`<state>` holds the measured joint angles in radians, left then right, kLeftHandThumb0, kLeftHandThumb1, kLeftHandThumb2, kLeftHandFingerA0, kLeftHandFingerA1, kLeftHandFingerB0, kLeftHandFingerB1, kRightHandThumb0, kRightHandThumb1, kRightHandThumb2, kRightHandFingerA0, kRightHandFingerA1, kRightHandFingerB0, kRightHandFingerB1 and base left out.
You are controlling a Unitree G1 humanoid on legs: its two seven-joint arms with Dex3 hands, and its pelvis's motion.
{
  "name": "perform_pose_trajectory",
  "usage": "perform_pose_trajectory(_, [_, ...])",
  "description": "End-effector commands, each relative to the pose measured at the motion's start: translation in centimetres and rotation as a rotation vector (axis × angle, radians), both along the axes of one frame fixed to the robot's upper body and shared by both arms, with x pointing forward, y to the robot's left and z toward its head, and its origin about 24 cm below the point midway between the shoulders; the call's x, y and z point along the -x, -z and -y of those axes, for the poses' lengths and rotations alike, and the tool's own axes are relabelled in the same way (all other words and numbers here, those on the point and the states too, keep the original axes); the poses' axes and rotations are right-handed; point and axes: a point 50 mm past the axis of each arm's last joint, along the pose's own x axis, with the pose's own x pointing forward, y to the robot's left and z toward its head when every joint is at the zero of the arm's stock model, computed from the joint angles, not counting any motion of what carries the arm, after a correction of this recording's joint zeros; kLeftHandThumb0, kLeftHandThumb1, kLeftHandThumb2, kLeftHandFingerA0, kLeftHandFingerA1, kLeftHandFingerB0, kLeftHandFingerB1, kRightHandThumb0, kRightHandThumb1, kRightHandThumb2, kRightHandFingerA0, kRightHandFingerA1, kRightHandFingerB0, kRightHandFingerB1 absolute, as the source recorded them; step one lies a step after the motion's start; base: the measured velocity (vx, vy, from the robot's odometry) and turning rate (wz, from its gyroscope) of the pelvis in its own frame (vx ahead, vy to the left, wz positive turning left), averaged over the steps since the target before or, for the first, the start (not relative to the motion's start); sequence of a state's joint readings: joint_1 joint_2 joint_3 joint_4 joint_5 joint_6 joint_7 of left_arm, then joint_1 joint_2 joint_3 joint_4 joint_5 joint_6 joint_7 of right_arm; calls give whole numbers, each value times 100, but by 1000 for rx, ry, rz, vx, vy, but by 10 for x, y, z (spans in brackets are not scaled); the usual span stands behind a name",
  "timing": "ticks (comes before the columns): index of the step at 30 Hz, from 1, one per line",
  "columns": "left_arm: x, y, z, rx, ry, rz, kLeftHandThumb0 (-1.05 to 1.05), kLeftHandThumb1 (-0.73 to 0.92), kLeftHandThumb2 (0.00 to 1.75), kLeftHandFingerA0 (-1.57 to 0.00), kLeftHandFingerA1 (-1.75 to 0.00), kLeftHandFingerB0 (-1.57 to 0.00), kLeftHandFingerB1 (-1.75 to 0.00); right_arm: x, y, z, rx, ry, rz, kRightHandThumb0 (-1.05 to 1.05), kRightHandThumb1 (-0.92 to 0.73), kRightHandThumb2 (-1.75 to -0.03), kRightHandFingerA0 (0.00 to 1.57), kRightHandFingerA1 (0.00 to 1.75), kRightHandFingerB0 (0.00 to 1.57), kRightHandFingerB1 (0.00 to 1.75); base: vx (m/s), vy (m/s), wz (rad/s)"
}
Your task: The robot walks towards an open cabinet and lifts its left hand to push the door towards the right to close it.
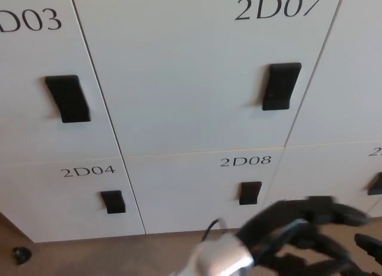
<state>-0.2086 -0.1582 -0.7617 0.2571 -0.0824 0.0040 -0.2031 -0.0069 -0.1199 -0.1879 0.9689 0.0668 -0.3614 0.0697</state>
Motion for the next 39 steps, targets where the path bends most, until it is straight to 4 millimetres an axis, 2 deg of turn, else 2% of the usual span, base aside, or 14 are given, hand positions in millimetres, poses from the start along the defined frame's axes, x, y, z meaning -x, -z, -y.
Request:
perform_pose_trajectory(1, [33,-102,78,1,376,350,-50,65,60,-63,-46,-48,-38,-3,-17,11,420,-340,-2,-57,-66,-61,60,38,46,34,0,0,0])
perform_pose_trajectory(6, [18,-68,21,-69,227,262,-57,61,58,-68,-48,-57,-43,-5,-20,13,479,-365,8,-57,-66,-61,60,38,46,34,0,0,0])
perform_pose_trajectory(7, [14,-51,-3,-94,150,211,-44,65,60,-65,-58,-56,-40,-8,-20,12,303,-230,30,-31,-62,-59,58,51,50,43,0,0,0])
perform_pose_trajectory(8, [14,-51,-3,-94,150,211,-44,65,60,-65,-58,-56,-40,-8,-20,12,303,-230,30,-31,-62,-59,58,51,50,43,0,0,0])
perform_pose_trajectory(9, [12,-40,-19,-112,101,181,-44,65,60,-65,-58,-56,-40,-9,-20,10,164,-135,56,-31,-62,-59,58,51,50,43,0,0,0])
perform_pose_trajectory(10, [8,-2,-79,-172,-131,43,-50,62,60,-66,-52,-61,-38,-16,-18,12,4,-11,65,-36,-63,-58,72,47,42,37,0,0,0])
perform_pose_trajectory(11, [9,5,-92,-187,-183,13,-50,62,60,-66,-52,-61,-38,-18,-18,13,-1,-1,57,-36,-63,-58,72,47,42,37,0,0,0])
perform_pose_trajectory(13, [9,5,-92,-187,-183,13,-50,62,60,-66,-52,-61,-38,-18,-18,13,-1,-1,57,-36,-63,-58,72,47,42,37,0,0,0])
perform_pose_trajectory(15, [17,30,-142,-214,-377,-128,-45,61,59,-69,-54,-59,-38,-17,-16,14,-19,9,47,-40,-61,-58,72,48,44,37,0,0,0])
perform_pose_trajectory(17, [31,58,-210,-235,-605,-262,-46,62,60,-63,-52,-58,-39,-13,-14,15,-27,-3,32,-39,-62,-58,69,47,41,36,0,0,0])
perform_pose_trajectory(18, [31,58,-210,-235,-605,-262,-46,62,60,-63,-52,-58,-39,-13,-14,15,-27,-3,32,-39,-62,-58,69,47,41,36,0,0,0])
perform_pose_trajectory(22, [43,67,-266,-253,-810,-350,-48,61,59,-62,-55,-53,-41,-18,-15,16,-49,10,26,-39,-62,-58,68,47,42,37,0,0,0])
perform_pose_trajectory(27, [49,67,-285,-244,-867,-374,-53,61,59,-61,-54,-52,-41,-17,-13,16,-67,31,24,-39,-61,-58,70,48,43,37,0,0,0])
perform_pose_trajectory(39, [51,70,-293,-215,-913,-388,-53,59,58,-60,-54,-51,-41,-18,-14,18,-50,15,14,-41,-61,-58,69,47,43,37,0,0,0])
